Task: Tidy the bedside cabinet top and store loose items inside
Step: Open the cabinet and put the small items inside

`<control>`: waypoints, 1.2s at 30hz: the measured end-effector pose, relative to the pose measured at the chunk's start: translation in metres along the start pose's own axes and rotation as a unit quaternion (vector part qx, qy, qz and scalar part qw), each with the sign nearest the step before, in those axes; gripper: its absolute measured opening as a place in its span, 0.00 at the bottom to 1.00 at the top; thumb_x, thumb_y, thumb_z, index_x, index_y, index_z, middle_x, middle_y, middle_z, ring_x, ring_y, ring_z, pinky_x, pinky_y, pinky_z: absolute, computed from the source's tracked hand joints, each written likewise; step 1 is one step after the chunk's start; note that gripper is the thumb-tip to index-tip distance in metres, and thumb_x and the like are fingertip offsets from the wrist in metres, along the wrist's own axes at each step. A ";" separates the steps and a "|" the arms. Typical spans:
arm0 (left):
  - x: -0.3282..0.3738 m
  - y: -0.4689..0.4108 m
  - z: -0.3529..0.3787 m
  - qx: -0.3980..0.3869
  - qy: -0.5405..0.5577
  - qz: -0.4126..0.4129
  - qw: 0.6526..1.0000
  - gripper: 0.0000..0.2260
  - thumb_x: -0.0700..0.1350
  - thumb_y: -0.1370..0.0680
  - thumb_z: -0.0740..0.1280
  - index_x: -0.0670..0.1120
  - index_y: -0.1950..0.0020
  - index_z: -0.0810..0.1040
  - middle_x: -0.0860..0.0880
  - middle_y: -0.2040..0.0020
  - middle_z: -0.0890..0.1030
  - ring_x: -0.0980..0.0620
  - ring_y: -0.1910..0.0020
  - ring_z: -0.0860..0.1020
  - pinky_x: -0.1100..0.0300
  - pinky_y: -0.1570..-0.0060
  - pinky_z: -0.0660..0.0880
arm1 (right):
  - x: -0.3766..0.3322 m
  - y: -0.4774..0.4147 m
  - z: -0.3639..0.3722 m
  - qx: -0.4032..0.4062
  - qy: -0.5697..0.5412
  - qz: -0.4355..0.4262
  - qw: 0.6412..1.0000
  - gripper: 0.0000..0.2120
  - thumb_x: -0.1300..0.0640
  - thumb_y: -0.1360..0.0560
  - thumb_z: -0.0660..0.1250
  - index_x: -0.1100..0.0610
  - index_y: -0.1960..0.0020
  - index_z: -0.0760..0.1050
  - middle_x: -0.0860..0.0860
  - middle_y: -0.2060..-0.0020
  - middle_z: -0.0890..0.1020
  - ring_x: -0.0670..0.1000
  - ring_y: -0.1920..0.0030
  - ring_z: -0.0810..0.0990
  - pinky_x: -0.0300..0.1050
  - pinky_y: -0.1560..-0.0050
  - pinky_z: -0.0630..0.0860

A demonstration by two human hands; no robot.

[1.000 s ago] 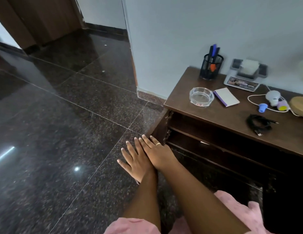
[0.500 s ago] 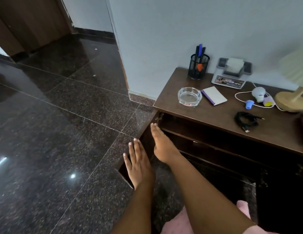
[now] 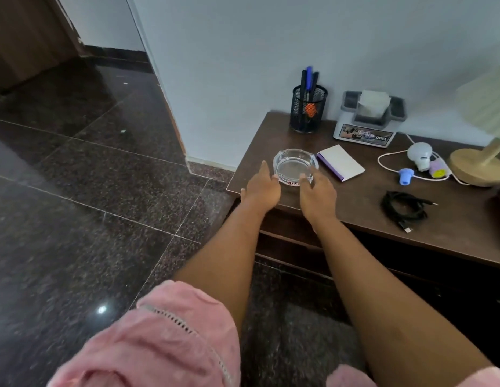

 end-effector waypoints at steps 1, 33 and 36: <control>0.000 -0.007 0.001 -0.025 0.031 -0.010 0.999 0.24 0.49 0.18 0.51 0.49 0.23 0.50 0.45 0.24 0.60 0.45 0.25 0.58 0.44 0.27 0.53 | 0.002 -0.006 -0.001 0.009 0.005 0.000 1.000 0.17 0.53 0.20 0.57 0.59 0.36 0.73 0.59 0.39 0.77 0.57 0.36 0.73 0.55 0.33 0.65; -0.110 0.080 0.094 0.202 0.480 -0.322 0.790 0.12 0.39 0.26 0.68 0.46 0.44 0.81 0.47 0.53 0.83 0.48 0.54 0.82 0.52 0.49 0.80 | 0.069 0.064 0.043 -0.049 0.029 0.217 0.974 0.12 0.63 0.29 0.66 0.55 0.48 0.81 0.55 0.52 0.83 0.56 0.51 0.81 0.47 0.50 0.79; -0.109 0.044 0.098 0.195 0.434 -0.298 0.827 0.14 0.39 0.27 0.68 0.48 0.42 0.80 0.48 0.50 0.83 0.48 0.51 0.81 0.55 0.47 0.79 | 0.088 0.041 0.063 -0.033 0.013 0.256 0.966 0.10 0.62 0.27 0.64 0.58 0.48 0.80 0.58 0.52 0.82 0.59 0.52 0.81 0.49 0.52 0.80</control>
Point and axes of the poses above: each hand's wrist, its own y-axis away from the middle knuckle, its own z-axis out of the palm, x = y × z, the point moved 3 cm from there along -y, towards the middle knuckle
